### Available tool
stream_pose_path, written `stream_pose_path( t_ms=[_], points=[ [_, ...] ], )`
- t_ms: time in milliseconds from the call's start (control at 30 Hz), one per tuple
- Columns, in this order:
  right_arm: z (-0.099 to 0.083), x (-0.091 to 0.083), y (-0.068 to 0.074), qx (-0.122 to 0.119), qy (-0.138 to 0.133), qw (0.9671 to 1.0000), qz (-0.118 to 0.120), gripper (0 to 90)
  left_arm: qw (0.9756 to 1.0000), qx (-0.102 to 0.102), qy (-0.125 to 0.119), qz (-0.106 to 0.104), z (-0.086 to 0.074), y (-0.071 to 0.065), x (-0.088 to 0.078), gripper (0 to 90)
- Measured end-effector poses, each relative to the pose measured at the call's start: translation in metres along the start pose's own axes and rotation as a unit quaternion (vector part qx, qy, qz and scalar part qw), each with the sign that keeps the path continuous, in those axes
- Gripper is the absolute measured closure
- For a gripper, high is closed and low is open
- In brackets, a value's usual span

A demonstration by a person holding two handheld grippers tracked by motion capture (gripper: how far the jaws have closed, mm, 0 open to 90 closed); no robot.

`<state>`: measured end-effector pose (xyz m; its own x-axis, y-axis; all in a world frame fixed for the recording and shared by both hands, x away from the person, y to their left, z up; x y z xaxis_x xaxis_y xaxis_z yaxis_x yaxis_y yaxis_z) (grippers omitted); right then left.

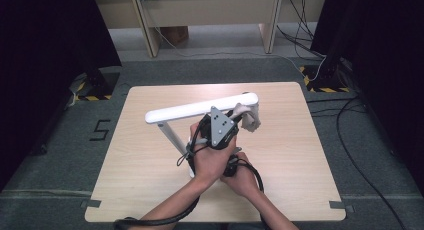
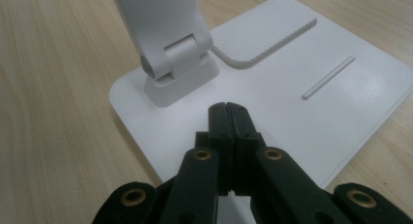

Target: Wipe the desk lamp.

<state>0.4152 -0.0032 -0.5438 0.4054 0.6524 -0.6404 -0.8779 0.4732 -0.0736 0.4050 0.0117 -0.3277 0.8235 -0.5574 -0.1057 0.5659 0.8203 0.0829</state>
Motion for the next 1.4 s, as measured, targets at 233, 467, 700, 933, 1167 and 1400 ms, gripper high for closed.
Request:
stream_pose_path(
  t_ms=[233, 467, 700, 933, 1167, 1400],
  points=[
    [0.000, 0.000, 0.000, -0.001, 0.000, 1.0000, 0.000, 90.0, 1.0000, -0.004, -0.001, 0.002, -0.001, 0.003, -0.004, 80.7],
    [0.000, 0.000, 0.000, 0.000, 0.000, 1.0000, -0.001, 90.0, 1.0000, -0.006, -0.002, 0.005, -0.002, 0.006, -0.007, 80.8],
    [0.000, 0.000, 0.000, 0.002, 0.000, 1.0000, -0.001, 90.0, 1.0000, -0.007, -0.002, 0.007, -0.003, 0.009, -0.010, 80.7],
    [0.000, 0.001, 0.000, 0.002, -0.003, 1.0000, -0.001, 90.0, 0.9999, -0.007, -0.002, 0.010, -0.004, 0.012, -0.016, 80.7],
    [0.000, 0.001, 0.000, 0.001, -0.003, 1.0000, 0.000, 90.0, 0.9999, -0.007, -0.002, 0.014, -0.006, 0.018, -0.021, 80.7],
    [0.000, 0.001, 0.000, 0.002, -0.004, 1.0000, 0.000, 90.0, 0.9998, -0.017, -0.001, 0.013, -0.008, 0.023, -0.026, 80.7]
  ],
)
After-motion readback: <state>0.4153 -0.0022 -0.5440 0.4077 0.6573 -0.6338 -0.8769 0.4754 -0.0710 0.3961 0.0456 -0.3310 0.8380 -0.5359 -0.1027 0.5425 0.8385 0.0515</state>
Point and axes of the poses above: each handheld gripper's, and its own axes: x roughly forward along the jaws, z roughly out of its top, y roughly to its left, the point moved 6 cm from there along x, roughly forward along the jaws, and after that the axes turned 6 degrees about -x, right-handed, at the moved point
